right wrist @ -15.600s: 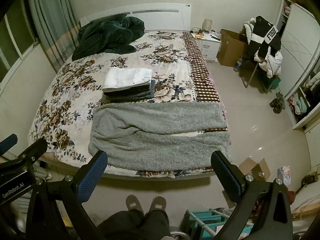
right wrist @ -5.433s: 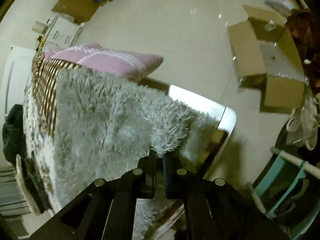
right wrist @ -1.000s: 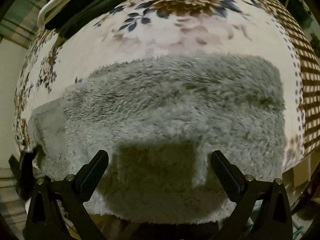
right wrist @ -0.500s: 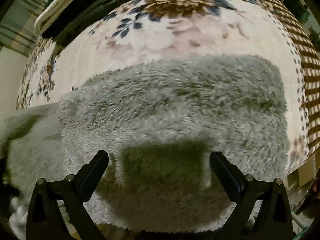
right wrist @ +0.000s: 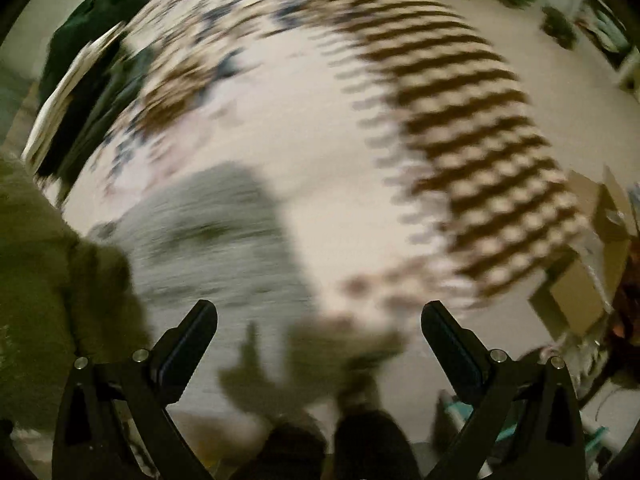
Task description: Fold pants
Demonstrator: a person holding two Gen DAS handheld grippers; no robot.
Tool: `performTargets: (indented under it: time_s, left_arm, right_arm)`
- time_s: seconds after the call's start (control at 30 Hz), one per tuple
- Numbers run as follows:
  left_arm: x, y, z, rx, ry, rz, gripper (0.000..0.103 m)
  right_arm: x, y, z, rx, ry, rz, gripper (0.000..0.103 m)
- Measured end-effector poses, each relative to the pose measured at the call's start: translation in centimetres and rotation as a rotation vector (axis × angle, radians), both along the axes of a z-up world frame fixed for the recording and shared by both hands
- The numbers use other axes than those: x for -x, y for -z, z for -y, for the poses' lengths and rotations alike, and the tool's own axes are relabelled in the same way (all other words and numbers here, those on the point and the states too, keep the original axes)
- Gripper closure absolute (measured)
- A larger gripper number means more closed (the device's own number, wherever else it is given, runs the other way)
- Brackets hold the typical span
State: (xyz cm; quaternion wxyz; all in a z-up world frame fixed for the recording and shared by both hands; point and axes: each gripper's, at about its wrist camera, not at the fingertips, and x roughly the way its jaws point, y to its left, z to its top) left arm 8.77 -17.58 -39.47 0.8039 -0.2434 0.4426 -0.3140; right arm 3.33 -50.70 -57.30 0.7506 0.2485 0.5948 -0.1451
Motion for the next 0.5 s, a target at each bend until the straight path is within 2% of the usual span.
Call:
performTargets:
  time_s: [0.1, 0.23, 0.27, 0.3, 0.33, 0.37, 0.5]
  left_arm:
    - [0.8, 2.2, 4.7, -0.059, 0.081, -0.037, 0.088]
    - [1.2, 5.6, 9.3, -0.254, 0.195, -0.157, 0.082]
    - [1.6, 6.1, 9.8, -0.283, 0.22, -0.173, 0.069]
    - [2.0, 6.2, 10.0, -0.278, 0.246, -0.179, 0.055]
    - [2.4, 6.0, 10.1, -0.255, 0.27, -0.184, 0.012]
    - [2.2, 5.5, 10.1, -0.24, 0.279, -0.186, 0.0]
    - [2.3, 2.5, 9.3, -0.208, 0.31, -0.161, 0.0]
  right_arm:
    - [2.6, 0.2, 4.7, 0.013, 0.074, -0.01, 0.0]
    - [4.7, 0.3, 8.4, 0.026, 0.136, -0.017, 0.0]
    - [5.1, 0.4, 9.0, 0.025, 0.145, -0.018, 0.0]
    - [5.4, 0.4, 9.5, 0.02, 0.152, -0.018, 0.0]
    - [5.7, 0.5, 9.9, 0.01, 0.156, -0.017, 0.0]
    - [5.9, 0.6, 10.4, -0.008, 0.163, -0.014, 0.0]
    - [6.5, 0.5, 10.8, -0.062, 0.179, 0.018, 0.0]
